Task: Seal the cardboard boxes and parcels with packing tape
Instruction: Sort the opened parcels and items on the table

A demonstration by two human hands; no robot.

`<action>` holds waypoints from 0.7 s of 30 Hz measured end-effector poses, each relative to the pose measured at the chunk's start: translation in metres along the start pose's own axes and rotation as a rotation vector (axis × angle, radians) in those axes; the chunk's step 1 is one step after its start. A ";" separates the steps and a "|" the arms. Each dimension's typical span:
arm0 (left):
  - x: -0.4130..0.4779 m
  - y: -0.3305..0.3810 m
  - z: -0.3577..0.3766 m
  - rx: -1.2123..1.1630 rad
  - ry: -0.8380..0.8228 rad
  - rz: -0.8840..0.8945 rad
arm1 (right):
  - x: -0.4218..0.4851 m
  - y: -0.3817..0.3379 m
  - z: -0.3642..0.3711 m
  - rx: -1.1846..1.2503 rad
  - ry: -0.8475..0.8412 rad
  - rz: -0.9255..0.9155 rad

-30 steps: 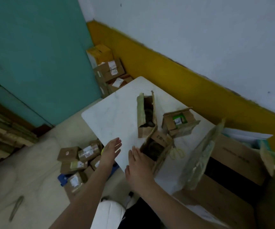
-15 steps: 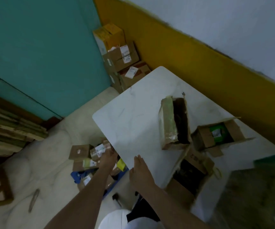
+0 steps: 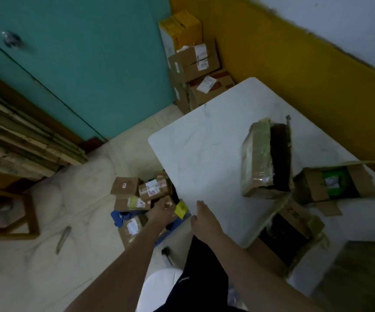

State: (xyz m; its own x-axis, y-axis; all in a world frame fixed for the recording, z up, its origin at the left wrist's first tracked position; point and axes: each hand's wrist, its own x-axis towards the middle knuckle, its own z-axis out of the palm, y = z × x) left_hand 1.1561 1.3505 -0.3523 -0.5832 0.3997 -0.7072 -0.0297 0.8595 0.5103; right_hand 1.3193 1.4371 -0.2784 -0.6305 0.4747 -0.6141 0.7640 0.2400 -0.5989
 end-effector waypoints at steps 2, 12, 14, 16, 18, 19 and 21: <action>-0.019 0.015 -0.005 0.013 -0.016 -0.042 | 0.006 -0.002 0.001 0.012 0.018 0.008; 0.045 0.047 -0.011 0.084 -0.238 0.033 | 0.080 -0.025 -0.013 0.165 0.058 0.130; 0.062 0.045 -0.006 0.005 -0.343 0.015 | 0.091 -0.026 -0.019 0.223 0.100 0.174; 0.077 0.035 0.002 -0.068 -0.485 -0.004 | 0.099 -0.022 -0.021 0.240 0.129 0.218; 0.082 0.030 0.006 -0.080 -0.559 -0.064 | 0.101 -0.016 -0.020 0.240 0.153 0.239; 0.088 0.021 0.010 -0.084 -0.584 -0.083 | 0.102 -0.013 -0.018 0.233 0.160 0.238; 0.080 0.021 0.009 -0.077 -0.585 -0.086 | 0.100 -0.009 -0.015 0.237 0.154 0.256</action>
State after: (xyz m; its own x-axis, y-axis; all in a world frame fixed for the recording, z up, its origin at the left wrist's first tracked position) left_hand 1.1155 1.4034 -0.4027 -0.0329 0.4572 -0.8887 -0.1286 0.8799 0.4574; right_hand 1.2513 1.4954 -0.3267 -0.3817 0.6203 -0.6852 0.8299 -0.0963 -0.5495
